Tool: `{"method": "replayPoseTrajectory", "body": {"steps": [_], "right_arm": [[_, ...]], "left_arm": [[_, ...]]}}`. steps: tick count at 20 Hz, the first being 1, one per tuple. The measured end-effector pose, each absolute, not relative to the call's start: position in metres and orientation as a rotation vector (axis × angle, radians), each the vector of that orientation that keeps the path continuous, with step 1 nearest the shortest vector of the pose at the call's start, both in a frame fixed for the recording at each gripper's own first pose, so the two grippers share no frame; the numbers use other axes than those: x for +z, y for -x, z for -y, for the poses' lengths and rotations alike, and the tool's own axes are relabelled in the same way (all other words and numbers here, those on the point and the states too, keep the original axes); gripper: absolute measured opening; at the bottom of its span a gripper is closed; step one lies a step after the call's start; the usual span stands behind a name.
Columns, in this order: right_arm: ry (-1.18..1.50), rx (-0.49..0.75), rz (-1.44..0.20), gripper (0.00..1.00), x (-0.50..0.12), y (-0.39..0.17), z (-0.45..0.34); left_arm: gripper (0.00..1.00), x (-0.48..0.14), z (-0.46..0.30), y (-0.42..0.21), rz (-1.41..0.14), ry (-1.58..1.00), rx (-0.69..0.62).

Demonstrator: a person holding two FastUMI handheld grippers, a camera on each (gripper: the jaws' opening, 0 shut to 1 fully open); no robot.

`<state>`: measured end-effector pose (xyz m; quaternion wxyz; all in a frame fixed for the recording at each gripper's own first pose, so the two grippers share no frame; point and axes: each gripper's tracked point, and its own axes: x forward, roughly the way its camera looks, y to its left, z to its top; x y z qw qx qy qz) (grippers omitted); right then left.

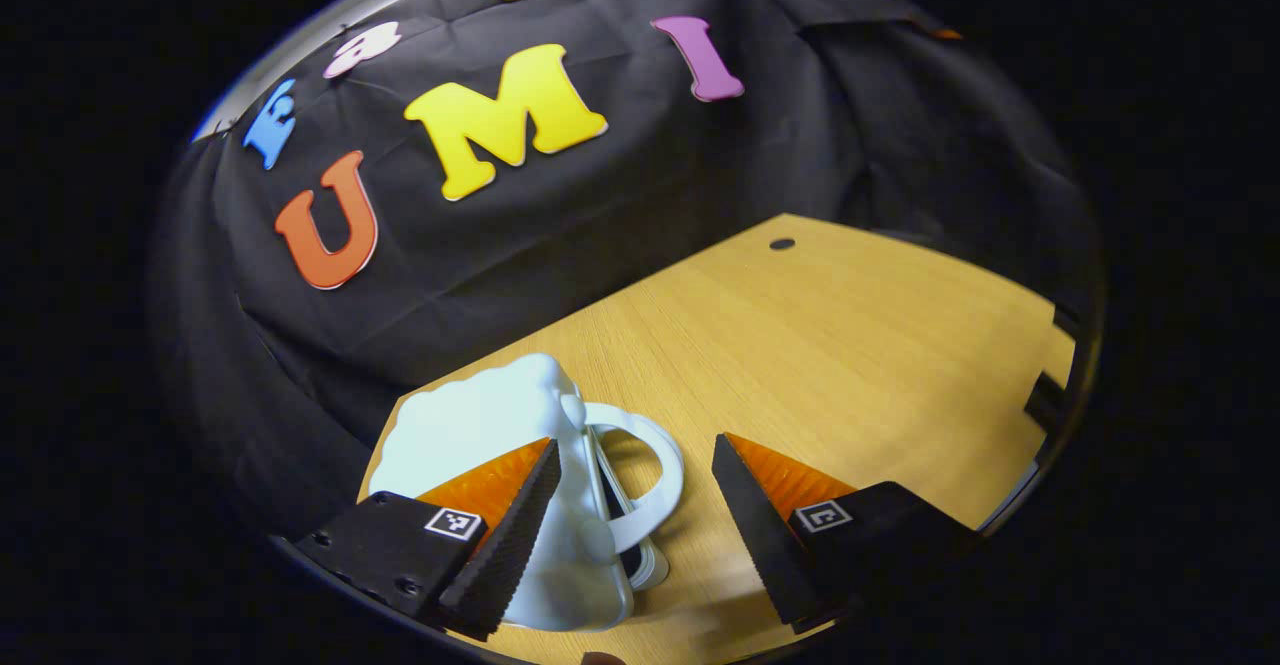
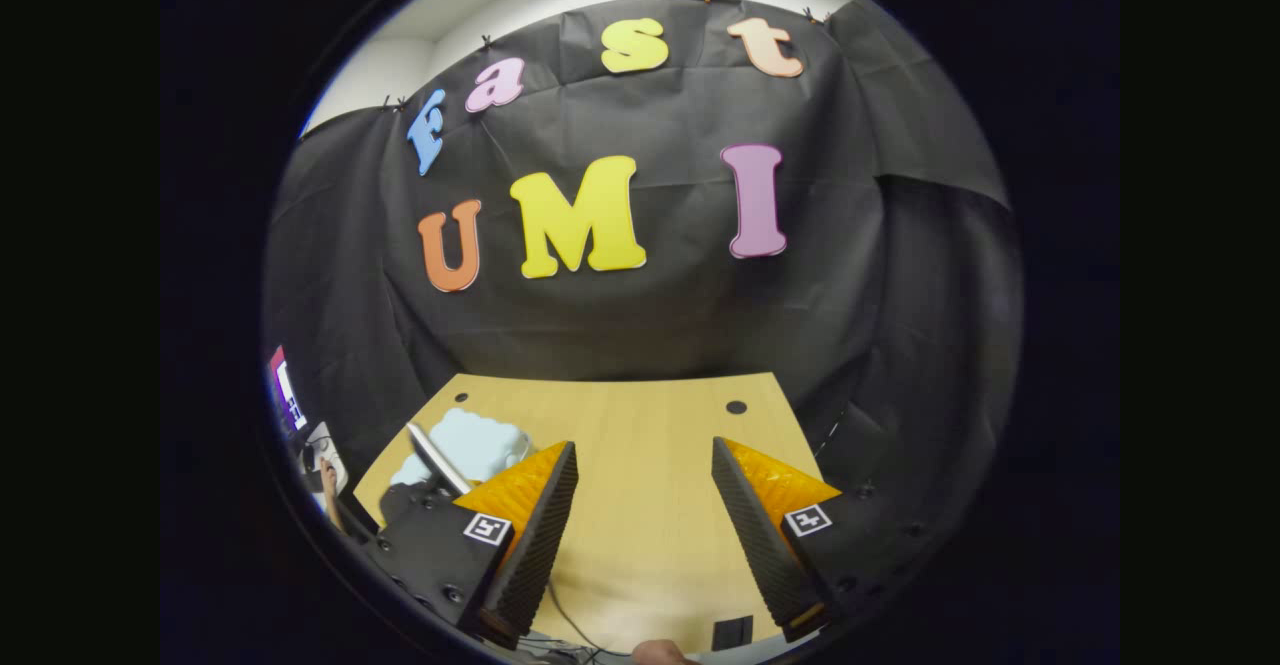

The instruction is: First open the suitcase, pack the skin care products into it, and then close the suitcase.

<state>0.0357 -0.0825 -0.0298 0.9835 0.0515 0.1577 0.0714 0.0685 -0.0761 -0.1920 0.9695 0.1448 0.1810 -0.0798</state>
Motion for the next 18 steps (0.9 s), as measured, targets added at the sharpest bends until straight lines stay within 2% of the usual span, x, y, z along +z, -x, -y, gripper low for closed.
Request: {"method": "replayPoseTrajectory", "body": {"steps": [3,6,12,13,15,16,18], "right_arm": [[-0.074,0.099,-0.251,0.81,-0.018,-0.04,0.072],[-0.042,0.105,-0.19,0.8,-0.011,-0.038,0.037],[-0.021,0.172,-0.207,0.81,-0.021,-0.037,-0.038],[-0.016,0.185,-0.217,0.76,-0.023,-0.037,-0.048],[-0.001,0.206,-0.233,0.76,-0.026,-0.044,-0.066],[0.007,0.218,-0.233,0.81,-0.025,-0.045,-0.074],[0.032,0.227,-0.221,0.81,-0.022,-0.046,-0.084]], "left_arm": [[0.99,-0.128,0.042,-0.052,-0.287,-0.143,-0.092],[0.99,-0.079,0.003,-0.036,-0.225,-0.052,-0.035],[0.99,-0.037,-0.067,-0.022,-0.15,0.045,0.04],[0.99,-0.032,-0.076,-0.023,-0.136,0.044,0.051],[0.99,-0.021,-0.088,-0.025,-0.101,0.05,0.061],[0.99,-0.014,-0.091,-0.028,-0.081,0.049,0.062],[0.99,-0.012,-0.093,-0.031,-0.066,0.043,0.055]]}}
